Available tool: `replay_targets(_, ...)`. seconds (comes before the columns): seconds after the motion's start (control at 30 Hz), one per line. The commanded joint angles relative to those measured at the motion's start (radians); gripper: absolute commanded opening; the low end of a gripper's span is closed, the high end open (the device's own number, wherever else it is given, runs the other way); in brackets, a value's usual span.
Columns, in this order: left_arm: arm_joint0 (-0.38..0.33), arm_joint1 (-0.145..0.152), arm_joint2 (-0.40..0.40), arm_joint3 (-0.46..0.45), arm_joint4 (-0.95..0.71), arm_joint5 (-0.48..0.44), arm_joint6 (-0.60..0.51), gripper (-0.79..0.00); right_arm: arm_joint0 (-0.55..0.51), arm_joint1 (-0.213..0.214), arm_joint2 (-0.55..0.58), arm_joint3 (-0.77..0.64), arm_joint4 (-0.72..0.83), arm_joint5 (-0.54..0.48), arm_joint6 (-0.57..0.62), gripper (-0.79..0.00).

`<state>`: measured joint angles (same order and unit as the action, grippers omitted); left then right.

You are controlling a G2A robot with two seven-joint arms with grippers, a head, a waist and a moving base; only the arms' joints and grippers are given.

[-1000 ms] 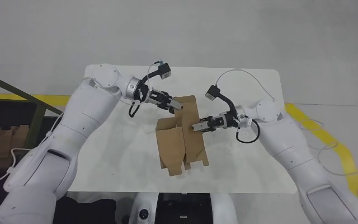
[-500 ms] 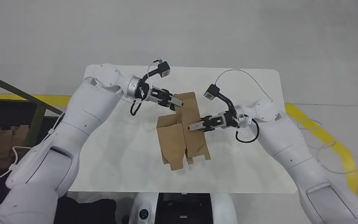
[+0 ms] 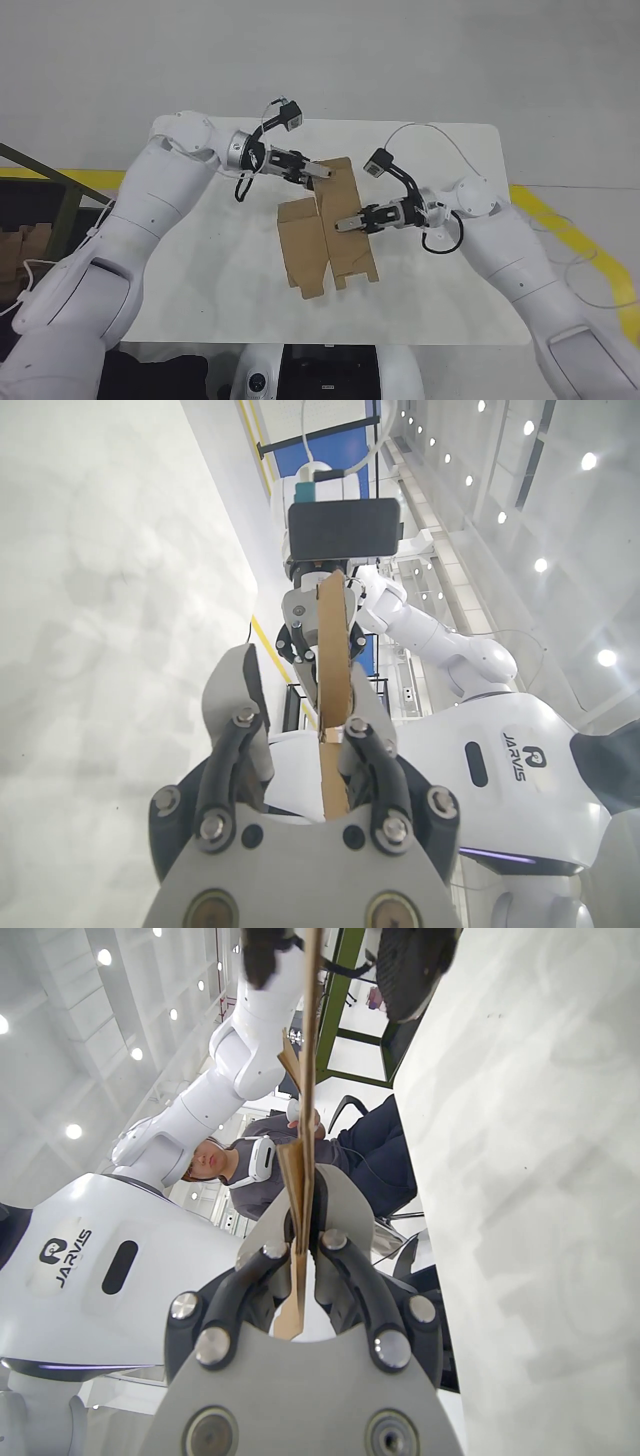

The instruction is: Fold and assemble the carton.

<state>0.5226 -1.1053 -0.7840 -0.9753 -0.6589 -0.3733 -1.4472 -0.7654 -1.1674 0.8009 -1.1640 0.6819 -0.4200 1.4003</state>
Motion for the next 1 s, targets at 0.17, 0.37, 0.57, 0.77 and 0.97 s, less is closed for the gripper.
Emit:
replay_targets(0.17, 0.056, 0.042, -0.101, -0.081, -0.019, -0.030, 0.031, 0.000, -0.007, -0.002, 0.016, 0.039, 0.073, 0.013, 0.013, -0.785)
replay_targets(0.37, 0.131, 0.080, -0.193, -0.146, -0.021, -0.042, 0.042, 0.000, -0.001, 0.002, 0.043, 0.042, 0.048, 0.006, 0.000, -0.785)
replay_targets(0.57, 0.195, 0.104, -0.253, -0.200, 0.071, -0.033, 0.130, 0.000, -0.038, 0.015, 0.099, -0.021, 0.011, 0.028, -0.105, -0.785)
replay_targets(0.77, 0.267, 0.118, -0.282, -0.315, 0.155, 0.009, 0.222, 0.000, -0.136, 0.035, 0.179, -0.108, -0.017, 0.043, -0.289, -0.785)
replay_targets(0.97, 0.304, 0.121, -0.296, -0.352, 0.167, 0.019, 0.272, 0.000, -0.240, 0.049, 0.231, -0.204, -0.074, 0.067, -0.448, -0.785)
